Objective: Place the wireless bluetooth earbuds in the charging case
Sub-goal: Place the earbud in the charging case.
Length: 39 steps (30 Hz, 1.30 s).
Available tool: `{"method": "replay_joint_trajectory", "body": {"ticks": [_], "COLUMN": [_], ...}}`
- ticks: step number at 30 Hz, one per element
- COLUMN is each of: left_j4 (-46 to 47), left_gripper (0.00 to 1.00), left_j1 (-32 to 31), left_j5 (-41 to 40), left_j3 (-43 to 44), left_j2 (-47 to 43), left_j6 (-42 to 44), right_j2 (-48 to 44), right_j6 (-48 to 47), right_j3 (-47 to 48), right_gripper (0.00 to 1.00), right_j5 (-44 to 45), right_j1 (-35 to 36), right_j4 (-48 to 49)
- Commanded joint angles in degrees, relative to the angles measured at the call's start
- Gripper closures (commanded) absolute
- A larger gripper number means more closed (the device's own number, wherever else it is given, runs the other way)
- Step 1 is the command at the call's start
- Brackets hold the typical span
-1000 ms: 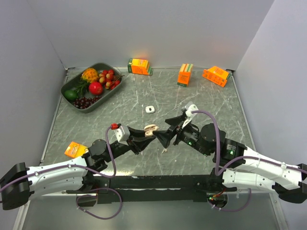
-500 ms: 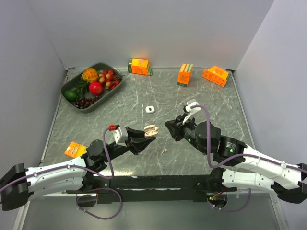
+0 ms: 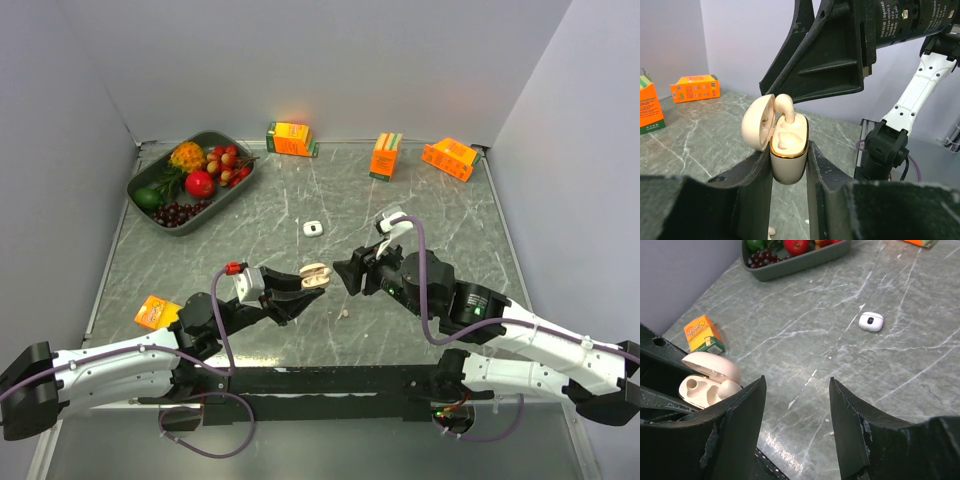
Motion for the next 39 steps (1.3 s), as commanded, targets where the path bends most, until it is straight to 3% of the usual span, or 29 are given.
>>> {"method": "replay_joint_trajectory", "body": {"ticks": [1, 39], "left_j4": [3.0, 2.9], "left_gripper": [0.99, 0.99], "left_j1": [-0.2, -0.2], "left_j5": [0.6, -2.9], "left_j3": [0.1, 1.1], "left_j2": [-0.8, 0.7], "left_j6": [0.5, 1.1], "right_j2": [0.3, 0.3], "right_j6": [-0.1, -1.2], "right_j3": [3.2, 4.7], "right_gripper": [0.39, 0.38], "right_j5": [-1.7, -4.5], "right_j1": [-0.1, 4.5], "right_j4": [0.6, 1.9]}}
